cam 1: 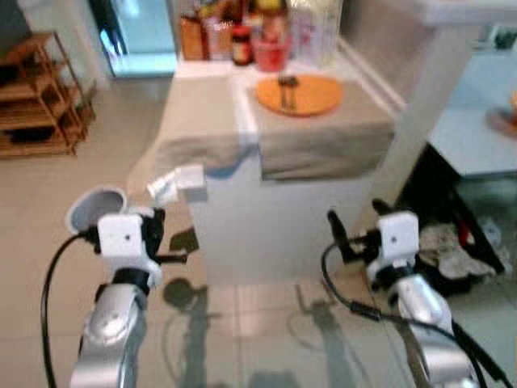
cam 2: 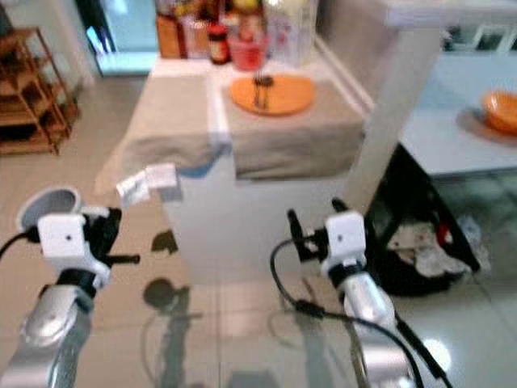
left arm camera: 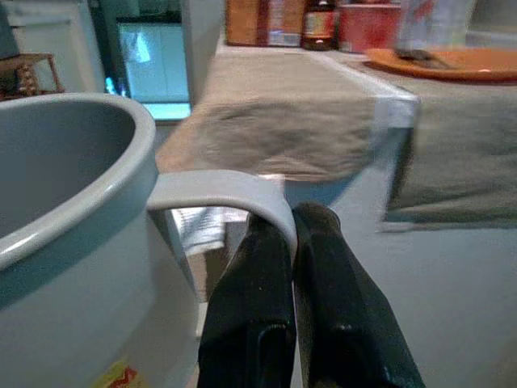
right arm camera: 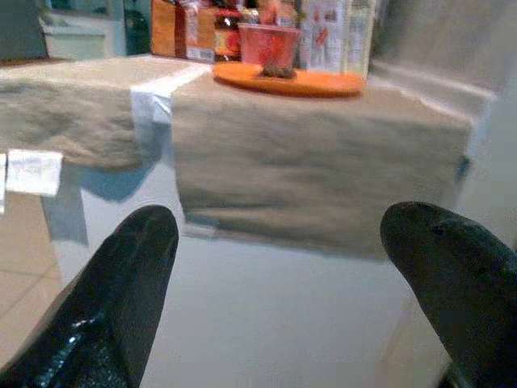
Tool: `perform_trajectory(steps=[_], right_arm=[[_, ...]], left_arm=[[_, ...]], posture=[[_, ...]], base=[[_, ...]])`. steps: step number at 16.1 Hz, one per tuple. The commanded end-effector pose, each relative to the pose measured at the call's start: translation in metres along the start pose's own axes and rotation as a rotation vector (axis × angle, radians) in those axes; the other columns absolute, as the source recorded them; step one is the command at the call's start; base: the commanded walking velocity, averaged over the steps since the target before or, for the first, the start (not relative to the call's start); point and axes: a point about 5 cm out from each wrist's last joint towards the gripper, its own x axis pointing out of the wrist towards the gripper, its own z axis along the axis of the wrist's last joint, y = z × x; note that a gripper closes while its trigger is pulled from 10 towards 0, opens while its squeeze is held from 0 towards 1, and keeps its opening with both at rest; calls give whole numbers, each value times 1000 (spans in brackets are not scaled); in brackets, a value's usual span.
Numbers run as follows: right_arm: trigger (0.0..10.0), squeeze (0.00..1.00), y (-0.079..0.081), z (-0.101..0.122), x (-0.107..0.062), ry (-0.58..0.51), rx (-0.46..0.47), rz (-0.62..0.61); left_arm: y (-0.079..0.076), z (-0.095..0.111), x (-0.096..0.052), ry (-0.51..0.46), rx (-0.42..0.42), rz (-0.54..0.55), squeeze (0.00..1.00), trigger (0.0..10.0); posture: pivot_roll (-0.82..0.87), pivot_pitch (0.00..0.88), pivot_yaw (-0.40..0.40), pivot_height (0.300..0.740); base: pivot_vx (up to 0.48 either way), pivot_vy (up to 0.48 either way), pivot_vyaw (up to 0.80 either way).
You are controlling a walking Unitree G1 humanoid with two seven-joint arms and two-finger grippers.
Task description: Setting the table
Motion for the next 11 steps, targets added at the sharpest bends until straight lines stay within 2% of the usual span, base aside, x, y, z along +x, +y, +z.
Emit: perform_trajectory(steps=[1,11], right_arm=[[10000,0,-2,0,1,6,-10,-7],[10000,0,2,4,1,-5,-16,-1]], left_arm=[[-3,3,3,-9,8,-9,0,0],[-4,6,18,15,3,31,0,0]], posture=[[-78,0,18,736],[-84,0,27,736]], base=[[0,-465,0],[0,-428,0]])
